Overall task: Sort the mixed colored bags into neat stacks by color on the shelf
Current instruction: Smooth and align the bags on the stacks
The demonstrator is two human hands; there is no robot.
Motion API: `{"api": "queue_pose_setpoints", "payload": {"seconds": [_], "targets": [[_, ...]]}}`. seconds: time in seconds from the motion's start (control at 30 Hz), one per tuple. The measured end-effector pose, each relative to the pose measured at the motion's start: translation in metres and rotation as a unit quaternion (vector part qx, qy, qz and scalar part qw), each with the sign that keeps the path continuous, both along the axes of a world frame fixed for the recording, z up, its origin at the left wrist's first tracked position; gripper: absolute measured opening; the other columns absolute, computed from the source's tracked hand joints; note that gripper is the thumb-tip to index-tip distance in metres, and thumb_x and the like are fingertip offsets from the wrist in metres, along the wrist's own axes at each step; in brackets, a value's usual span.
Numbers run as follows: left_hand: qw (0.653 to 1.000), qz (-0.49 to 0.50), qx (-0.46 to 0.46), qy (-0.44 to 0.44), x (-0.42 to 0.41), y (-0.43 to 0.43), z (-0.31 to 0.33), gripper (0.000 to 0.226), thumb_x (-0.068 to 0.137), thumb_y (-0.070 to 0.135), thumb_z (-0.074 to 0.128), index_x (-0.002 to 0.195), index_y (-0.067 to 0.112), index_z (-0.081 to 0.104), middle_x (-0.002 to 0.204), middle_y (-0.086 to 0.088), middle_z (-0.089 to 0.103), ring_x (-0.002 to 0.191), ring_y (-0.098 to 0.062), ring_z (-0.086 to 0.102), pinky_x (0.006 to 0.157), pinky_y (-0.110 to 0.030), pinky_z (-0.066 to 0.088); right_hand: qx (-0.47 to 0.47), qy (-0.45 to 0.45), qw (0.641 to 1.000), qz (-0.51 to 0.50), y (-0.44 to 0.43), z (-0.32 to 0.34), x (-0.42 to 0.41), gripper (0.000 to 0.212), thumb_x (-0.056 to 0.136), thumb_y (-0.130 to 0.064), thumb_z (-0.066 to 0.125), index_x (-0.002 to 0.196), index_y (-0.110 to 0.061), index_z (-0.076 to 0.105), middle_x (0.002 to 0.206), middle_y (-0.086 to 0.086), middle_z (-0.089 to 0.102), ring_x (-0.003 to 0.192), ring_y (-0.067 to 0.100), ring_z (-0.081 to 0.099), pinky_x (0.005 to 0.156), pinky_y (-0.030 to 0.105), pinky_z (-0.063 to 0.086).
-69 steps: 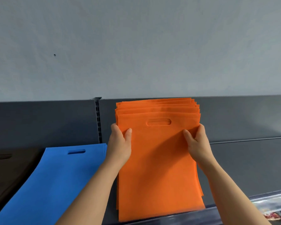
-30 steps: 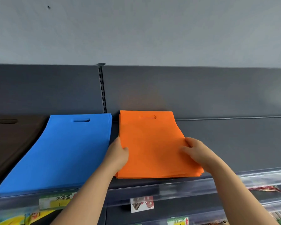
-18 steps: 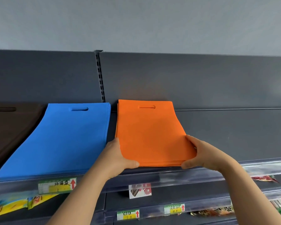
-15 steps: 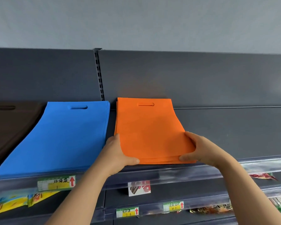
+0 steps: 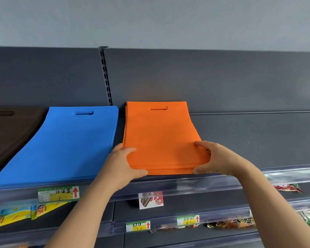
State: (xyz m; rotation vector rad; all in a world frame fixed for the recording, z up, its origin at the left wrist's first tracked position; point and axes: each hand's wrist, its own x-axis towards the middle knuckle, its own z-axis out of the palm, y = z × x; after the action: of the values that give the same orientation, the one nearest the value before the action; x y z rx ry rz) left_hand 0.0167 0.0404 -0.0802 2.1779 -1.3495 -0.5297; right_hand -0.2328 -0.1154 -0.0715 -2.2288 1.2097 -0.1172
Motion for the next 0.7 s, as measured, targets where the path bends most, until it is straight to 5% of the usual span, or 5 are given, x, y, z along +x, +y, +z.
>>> {"api": "queue_pose_setpoints", "payload": {"seconds": [0.17, 0.43, 0.7], "targets": [[0.999, -0.030, 0.042, -0.017, 0.003, -0.008, 0.007, 0.106, 0.055, 0.049, 0.087, 0.145, 0.032, 0.034, 0.159, 0.007, 0.003, 0.142, -0.018, 0.021, 0.114, -0.038, 0.025, 0.001, 0.010, 1.000, 0.003, 0.000, 0.000, 0.001, 0.104, 0.063, -0.050, 0.082, 0.147, -0.030, 0.023, 0.140, -0.008, 0.037, 0.112, 0.013, 0.043, 0.100, 0.036, 0.043], [1.000, 0.003, -0.013, -0.029, 0.000, -0.018, 0.005, 0.072, 0.058, 0.060, 0.080, 0.122, 0.033, 0.058, 0.157, 0.003, 0.019, 0.140, -0.020, 0.026, 0.113, -0.043, 0.028, -0.002, 0.003, 1.000, -0.001, 0.002, -0.003, 0.002, 0.110, 0.059, -0.057, 0.081, 0.147, -0.033, 0.020, 0.149, -0.007, 0.026, 0.129, 0.021, 0.039, 0.103, 0.041, 0.042], [0.999, 0.025, -0.028, -0.027, -0.009, -0.012, 0.001, 0.080, 0.064, 0.063, 0.074, 0.133, 0.030, 0.051, 0.157, 0.004, 0.019, 0.141, -0.019, 0.026, 0.111, -0.041, 0.028, -0.026, 0.023, 0.999, 0.018, 0.008, -0.005, 0.006, 0.110, 0.058, -0.063, 0.078, 0.147, -0.037, 0.020, 0.155, -0.008, 0.007, 0.131, 0.026, 0.037, 0.103, 0.040, 0.041]]}}
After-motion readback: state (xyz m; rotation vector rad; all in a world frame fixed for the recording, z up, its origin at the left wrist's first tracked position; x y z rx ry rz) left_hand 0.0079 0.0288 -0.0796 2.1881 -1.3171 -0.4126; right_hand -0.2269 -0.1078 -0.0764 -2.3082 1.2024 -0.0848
